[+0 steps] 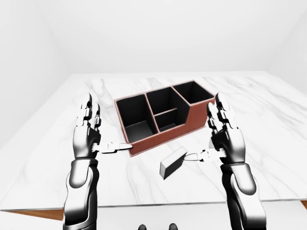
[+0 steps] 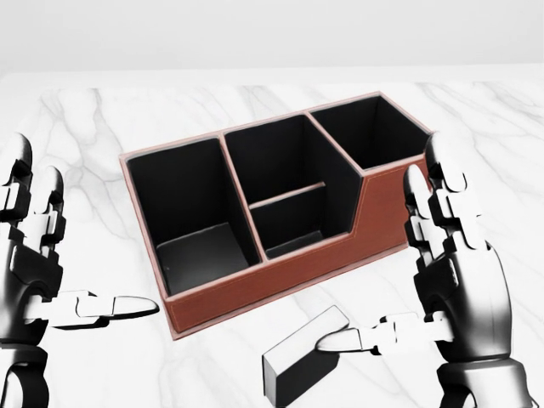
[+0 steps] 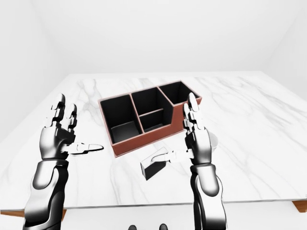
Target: Pick up the book and place it in the front compartment of the caddy.
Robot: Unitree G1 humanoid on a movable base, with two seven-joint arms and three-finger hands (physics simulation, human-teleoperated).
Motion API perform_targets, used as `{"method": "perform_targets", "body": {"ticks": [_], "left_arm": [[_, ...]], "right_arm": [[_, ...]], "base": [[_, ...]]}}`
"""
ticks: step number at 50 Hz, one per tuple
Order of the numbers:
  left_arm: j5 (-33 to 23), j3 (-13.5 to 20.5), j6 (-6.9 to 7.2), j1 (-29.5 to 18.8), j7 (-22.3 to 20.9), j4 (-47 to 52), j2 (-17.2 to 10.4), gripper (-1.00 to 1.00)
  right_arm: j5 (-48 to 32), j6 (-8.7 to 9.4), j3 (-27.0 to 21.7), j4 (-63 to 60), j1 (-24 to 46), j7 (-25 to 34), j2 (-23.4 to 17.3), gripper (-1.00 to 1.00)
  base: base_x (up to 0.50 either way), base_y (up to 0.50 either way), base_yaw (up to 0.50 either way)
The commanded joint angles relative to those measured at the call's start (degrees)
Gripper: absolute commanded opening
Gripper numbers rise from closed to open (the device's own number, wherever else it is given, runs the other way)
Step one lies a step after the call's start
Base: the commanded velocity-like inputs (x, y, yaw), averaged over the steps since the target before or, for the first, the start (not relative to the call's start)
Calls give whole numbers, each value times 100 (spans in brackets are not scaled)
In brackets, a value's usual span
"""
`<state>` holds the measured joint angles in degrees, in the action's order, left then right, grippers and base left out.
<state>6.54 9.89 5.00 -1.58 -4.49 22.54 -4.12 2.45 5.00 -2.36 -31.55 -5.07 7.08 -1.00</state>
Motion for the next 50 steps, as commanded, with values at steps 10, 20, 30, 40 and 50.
{"method": "perform_targets", "body": {"ticks": [10,20,30,40,50], "left_arm": [[12,4,0,-46,-2,5,-1,100],[25,9,0,-59,5,-6,-8,100],[34,19,0,-54,-3,16,-13,100],[46,33,0,-61,-11,9,-20,100],[67,56,0,-65,0,144,-30,100]], "right_arm": [[-34,0,-7,51,38,-10,-19,100],[-106,0,42,31,39,-25,-1,100],[28,0,49,-64,-15,63,6,100],[-140,0,130,-33,-3,14,-5,100],[-230,0,145,-127,1,17,-17,100]], "base": [[50,0,0],[5,0,0],[3,0,0],[14,0,0],[0,0,0]]}}
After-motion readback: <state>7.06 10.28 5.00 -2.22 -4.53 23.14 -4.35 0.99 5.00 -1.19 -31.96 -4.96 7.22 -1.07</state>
